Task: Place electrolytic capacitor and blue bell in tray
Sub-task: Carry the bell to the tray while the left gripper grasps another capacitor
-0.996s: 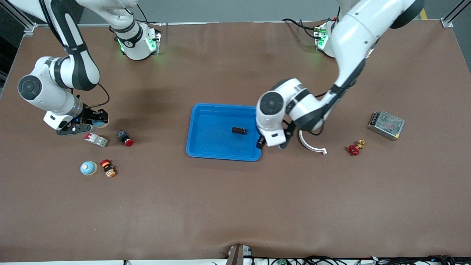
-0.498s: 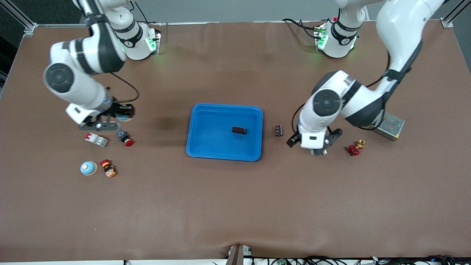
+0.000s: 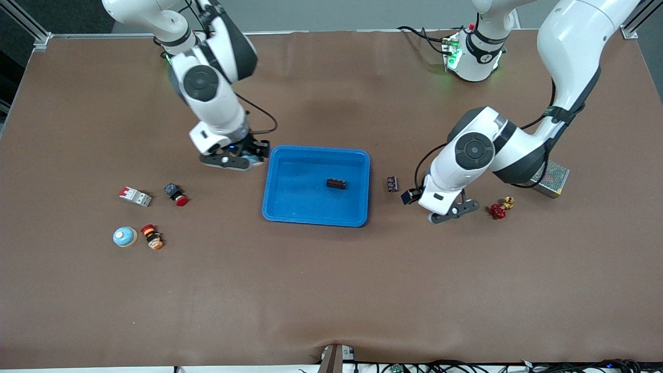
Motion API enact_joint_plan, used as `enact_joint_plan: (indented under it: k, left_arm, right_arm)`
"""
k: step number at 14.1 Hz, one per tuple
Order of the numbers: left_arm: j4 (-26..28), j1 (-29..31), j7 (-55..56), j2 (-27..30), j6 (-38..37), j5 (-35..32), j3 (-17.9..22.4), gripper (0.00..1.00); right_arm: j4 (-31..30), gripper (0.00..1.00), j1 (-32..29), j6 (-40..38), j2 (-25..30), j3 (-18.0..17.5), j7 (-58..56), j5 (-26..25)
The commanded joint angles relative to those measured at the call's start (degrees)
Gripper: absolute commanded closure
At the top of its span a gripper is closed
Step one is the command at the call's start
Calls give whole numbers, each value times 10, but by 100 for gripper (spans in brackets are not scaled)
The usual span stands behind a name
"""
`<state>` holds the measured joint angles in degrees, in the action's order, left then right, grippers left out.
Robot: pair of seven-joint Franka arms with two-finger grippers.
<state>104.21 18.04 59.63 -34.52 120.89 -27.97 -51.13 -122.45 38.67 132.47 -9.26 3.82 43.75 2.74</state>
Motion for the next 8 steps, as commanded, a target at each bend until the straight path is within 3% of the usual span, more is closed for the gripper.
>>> enact_joint_plan:
  k: [1, 3, 8]
  left_arm:
    - [32, -13, 1, -23, 38, -64, -5, 0]
    - [71, -20, 35, -24, 116, -77, -4, 0]
    - [159, -18, 151, -27, 216, -210, -3, 0]
  right_arm:
    - [12, 76, 23, 59, -59, 10, 35, 5]
    - [12, 76, 26, 95, -86, 9, 39, 6]
    - [44, 76, 51, 118, -142, 9, 68, 10]
